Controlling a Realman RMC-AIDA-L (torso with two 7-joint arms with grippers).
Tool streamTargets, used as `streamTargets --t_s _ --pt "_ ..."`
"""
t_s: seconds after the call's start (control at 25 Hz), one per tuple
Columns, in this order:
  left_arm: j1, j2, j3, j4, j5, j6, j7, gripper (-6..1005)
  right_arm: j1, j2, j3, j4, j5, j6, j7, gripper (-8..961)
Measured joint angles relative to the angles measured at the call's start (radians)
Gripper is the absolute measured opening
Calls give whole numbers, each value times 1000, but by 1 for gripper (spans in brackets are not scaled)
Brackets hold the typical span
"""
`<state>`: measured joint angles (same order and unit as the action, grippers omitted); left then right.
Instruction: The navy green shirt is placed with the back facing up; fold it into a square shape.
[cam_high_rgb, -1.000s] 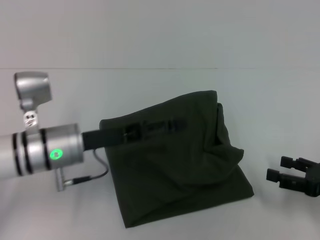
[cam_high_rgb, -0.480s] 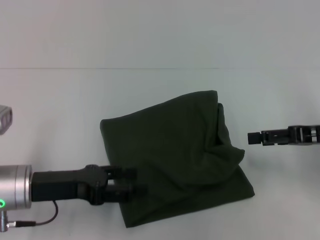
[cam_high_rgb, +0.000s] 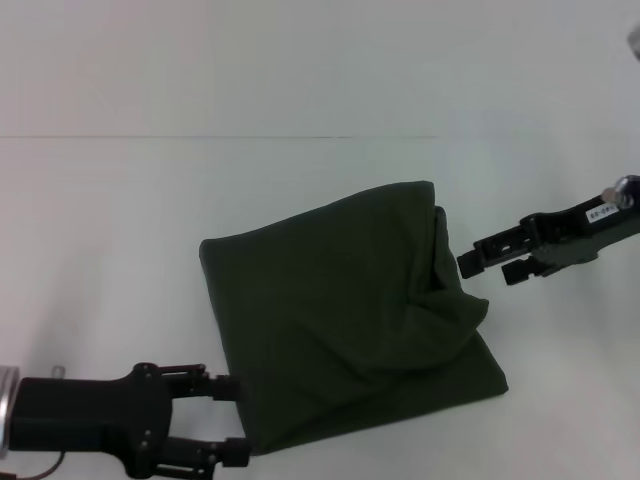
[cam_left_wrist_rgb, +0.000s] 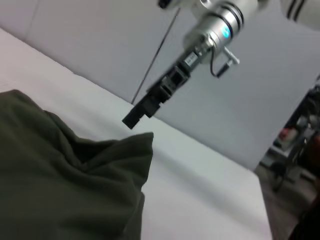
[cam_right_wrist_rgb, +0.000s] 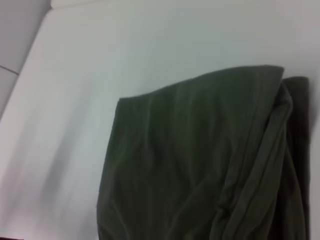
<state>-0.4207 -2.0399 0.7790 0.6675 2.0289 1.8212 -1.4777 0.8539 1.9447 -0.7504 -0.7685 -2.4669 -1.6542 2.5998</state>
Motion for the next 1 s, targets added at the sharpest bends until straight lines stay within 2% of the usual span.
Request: streamTargets --t_s 0.16,0.44,1.0 --pt "31 -8 -35 45 28 -1 67 861 46 11 -20 4 -29 -2 55 905" --pt "35 -12 -46 45 32 2 95 861 78 33 -107 13 -37 16 121 891" --pt "30 -20 -44 25 33 3 79 861 77 38 -174 71 -38 109 121 863"
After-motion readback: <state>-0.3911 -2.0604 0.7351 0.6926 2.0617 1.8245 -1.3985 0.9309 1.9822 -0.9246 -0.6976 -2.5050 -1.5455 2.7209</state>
